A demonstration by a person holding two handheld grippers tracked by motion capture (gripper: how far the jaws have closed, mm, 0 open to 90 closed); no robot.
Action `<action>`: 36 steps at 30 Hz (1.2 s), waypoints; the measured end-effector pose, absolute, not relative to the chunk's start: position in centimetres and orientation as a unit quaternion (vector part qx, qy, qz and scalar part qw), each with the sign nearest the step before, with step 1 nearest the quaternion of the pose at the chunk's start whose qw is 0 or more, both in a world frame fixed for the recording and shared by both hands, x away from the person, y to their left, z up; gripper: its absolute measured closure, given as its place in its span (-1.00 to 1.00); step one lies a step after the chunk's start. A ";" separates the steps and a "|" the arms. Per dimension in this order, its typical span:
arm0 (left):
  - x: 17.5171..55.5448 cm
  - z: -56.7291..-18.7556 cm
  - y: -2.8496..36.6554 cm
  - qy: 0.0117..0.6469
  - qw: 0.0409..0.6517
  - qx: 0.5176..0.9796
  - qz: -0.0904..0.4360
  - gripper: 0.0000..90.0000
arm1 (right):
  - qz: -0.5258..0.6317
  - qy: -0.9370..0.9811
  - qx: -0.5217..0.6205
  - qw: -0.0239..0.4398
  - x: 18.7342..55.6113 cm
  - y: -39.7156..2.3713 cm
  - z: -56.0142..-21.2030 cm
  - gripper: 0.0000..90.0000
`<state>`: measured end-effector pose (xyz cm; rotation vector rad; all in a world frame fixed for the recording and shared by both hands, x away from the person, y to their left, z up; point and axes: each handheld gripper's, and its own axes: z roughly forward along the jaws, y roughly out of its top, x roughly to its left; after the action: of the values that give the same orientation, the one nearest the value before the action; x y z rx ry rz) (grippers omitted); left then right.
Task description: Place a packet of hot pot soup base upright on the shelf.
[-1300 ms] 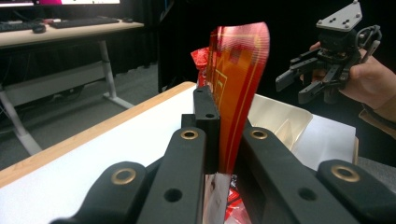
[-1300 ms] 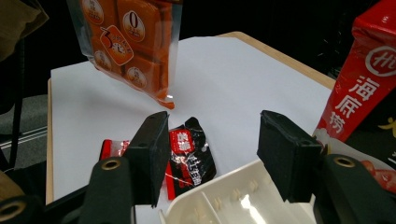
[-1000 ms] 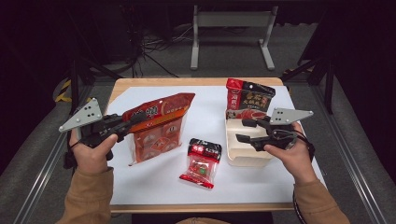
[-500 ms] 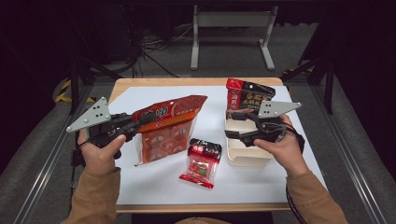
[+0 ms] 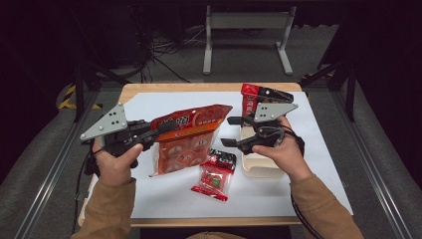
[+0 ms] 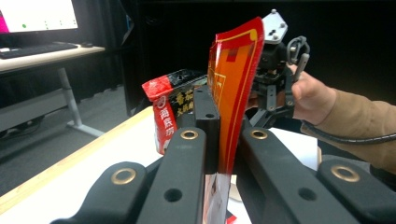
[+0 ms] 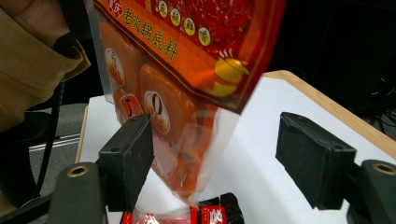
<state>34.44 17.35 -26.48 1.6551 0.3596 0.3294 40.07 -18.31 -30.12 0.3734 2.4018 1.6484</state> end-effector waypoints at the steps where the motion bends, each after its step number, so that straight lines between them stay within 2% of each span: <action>1: 34.4 -26.5 17.2 0.158 0.652 0.728 0.144 1.00 | 0.558 0.814 0.125 0.101 40.1 -18.1 -30.1 -0.39; 23: 34.3 -26.8 16.1 0.133 0.665 0.724 0.130 1.00 | 0.570 0.814 0.088 0.065 40.3 -15.4 -31.4 -0.40; 28: 34.4 -26.9 16.0 0.135 0.664 0.723 0.131 1.00 | 0.579 0.809 0.084 0.053 40.2 -15.1 -31.6 -0.33; 36: 34.4 -27.0 16.3 0.142 0.669 0.717 0.135 1.00 | 0.588 0.804 0.076 0.035 40.1 -15.1 -31.7 -0.07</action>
<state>34.42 16.31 -26.99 1.6166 0.3207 0.3036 40.08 -15.09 -31.72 0.2340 2.4729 1.8079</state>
